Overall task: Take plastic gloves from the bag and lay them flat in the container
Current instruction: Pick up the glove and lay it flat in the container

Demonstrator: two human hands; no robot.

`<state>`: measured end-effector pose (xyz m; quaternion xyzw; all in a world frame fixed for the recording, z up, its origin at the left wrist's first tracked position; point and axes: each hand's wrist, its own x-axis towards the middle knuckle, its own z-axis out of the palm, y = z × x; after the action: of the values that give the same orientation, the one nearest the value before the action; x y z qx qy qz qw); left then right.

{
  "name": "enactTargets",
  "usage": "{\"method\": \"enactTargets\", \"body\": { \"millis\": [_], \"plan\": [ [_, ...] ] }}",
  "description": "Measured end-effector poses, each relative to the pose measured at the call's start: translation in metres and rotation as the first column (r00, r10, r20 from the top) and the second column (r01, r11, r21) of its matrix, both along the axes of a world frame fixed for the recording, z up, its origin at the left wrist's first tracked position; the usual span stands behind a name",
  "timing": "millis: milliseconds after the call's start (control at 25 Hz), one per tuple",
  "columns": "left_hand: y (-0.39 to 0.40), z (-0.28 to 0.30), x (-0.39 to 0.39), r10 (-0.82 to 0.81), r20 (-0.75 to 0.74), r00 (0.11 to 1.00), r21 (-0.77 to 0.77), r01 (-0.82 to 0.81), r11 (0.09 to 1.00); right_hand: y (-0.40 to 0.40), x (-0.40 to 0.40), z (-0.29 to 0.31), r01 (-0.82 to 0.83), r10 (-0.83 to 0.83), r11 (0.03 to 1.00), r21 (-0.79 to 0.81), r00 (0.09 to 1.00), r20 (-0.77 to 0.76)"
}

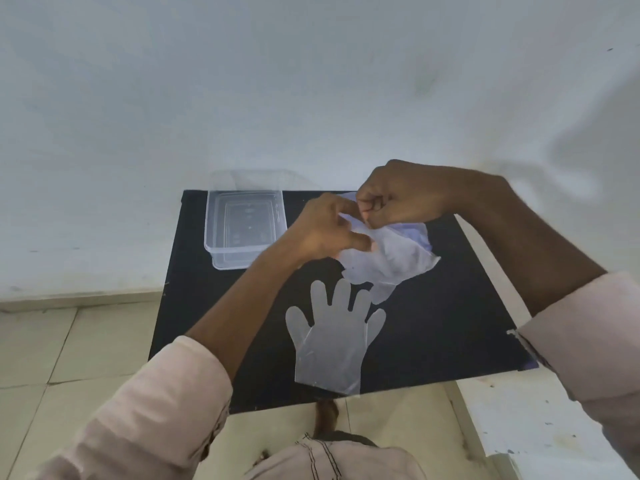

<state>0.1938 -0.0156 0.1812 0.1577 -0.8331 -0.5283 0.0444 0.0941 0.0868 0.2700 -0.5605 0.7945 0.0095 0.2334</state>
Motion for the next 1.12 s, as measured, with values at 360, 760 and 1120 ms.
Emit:
{"method": "enactTargets", "body": {
  "millis": [360, 760, 1120],
  "plan": [
    [-0.029, 0.021, 0.012, 0.027, -0.142, 0.989, 0.241, 0.008, 0.971, 0.081, -0.012, -0.038, 0.682, -0.48, 0.578, -0.448, 0.728, 0.49],
    [-0.06, 0.019, 0.033, 0.054, -0.107, 0.993, 0.269, -0.024, 0.963, 0.043, 0.004, -0.066, 0.854, -0.3, 0.421, -0.307, 0.45, 0.841],
    [-0.076, -0.007, 0.045, 0.218, -0.077, 0.973, 0.238, -0.194, 0.951, 0.017, 0.024, -0.041, 0.713, -0.289, 0.497, -0.495, 0.673, 0.681]
  ]
}}
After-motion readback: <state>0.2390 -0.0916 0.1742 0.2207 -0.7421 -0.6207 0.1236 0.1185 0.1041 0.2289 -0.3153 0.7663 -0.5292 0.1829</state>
